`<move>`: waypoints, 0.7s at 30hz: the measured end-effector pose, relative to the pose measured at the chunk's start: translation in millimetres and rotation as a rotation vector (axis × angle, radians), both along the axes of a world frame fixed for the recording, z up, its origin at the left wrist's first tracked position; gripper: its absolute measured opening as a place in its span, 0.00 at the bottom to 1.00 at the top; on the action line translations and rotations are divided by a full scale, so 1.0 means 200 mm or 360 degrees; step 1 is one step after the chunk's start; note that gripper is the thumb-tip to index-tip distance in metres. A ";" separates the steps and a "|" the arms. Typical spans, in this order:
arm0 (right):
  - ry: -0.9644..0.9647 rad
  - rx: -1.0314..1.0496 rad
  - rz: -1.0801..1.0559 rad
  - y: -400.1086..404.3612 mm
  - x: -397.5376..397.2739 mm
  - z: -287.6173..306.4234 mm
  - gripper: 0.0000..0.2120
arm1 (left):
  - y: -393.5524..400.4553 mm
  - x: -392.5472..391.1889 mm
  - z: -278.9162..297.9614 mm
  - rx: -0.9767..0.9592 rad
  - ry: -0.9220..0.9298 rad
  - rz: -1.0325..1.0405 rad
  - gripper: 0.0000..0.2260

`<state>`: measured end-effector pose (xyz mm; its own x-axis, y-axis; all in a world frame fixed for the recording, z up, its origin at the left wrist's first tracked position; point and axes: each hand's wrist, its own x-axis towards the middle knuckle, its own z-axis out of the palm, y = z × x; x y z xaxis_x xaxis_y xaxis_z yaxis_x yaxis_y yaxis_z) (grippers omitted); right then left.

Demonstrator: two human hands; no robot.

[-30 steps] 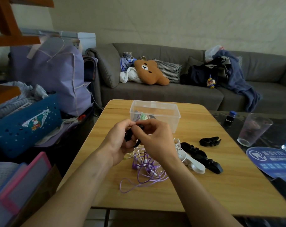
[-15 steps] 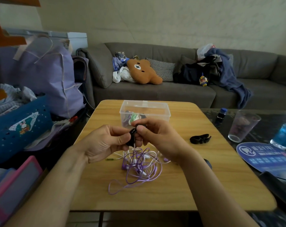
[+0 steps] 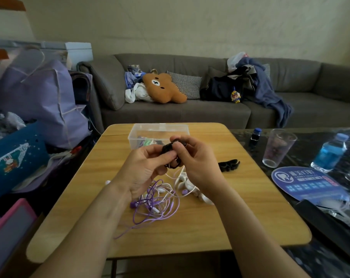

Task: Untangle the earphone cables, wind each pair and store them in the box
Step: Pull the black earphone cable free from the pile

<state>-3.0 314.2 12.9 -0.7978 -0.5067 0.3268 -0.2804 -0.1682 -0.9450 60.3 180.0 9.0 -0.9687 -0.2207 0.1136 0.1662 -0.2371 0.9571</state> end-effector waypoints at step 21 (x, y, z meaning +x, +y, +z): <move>0.0416 0.0485 -0.0168 0.19 -0.03 0.05 0.07 | 0.09 -0.05 -0.01 -0.0101 -0.0011 -0.0010 0.14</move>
<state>-8.3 352.9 23.1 -0.7606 -0.5314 0.3730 -0.5182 0.1509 -0.8418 50.1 197.3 7.2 -0.9709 -0.2070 0.1207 0.1585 -0.1770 0.9714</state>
